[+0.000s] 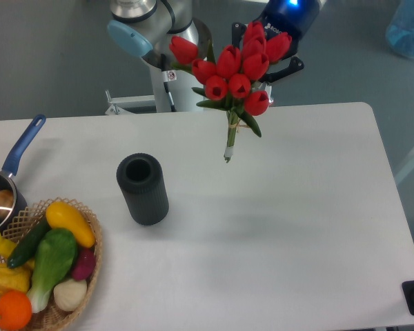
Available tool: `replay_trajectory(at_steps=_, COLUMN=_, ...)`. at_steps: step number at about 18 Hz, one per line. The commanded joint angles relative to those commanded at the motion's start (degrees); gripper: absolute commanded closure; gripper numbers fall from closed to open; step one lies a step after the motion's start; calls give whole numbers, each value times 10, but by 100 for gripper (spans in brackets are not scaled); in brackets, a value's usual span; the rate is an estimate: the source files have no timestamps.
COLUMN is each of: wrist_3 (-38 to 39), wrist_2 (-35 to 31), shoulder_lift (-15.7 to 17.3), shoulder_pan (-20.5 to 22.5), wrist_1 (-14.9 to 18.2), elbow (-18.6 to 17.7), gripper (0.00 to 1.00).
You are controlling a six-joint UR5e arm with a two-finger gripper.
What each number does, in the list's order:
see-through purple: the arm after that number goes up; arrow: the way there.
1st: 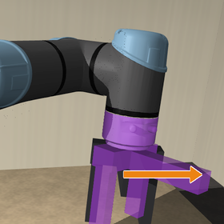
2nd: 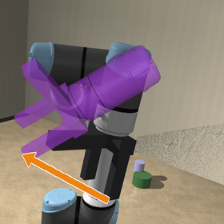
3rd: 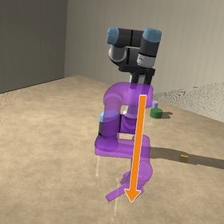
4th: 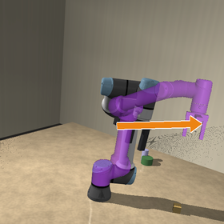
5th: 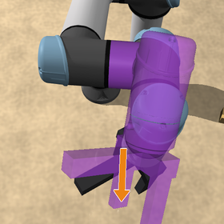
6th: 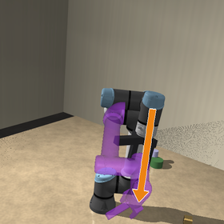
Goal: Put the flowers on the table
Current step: 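Lift the held red tulip bunch up and away from the black vase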
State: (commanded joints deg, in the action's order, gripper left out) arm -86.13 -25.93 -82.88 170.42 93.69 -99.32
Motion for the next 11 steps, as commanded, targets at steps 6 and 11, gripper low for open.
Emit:
replay_trajectory(at_steps=6, wrist_3=4, wrist_2=-43, shoulder_lift=2, shoulder_pan=14, wrist_1=0, elbow=6, gripper=78)
replay_trajectory(at_steps=11, wrist_3=7, wrist_2=-167, shoulder_lift=4, shoulder_pan=33, wrist_1=2, elbow=27, gripper=79)
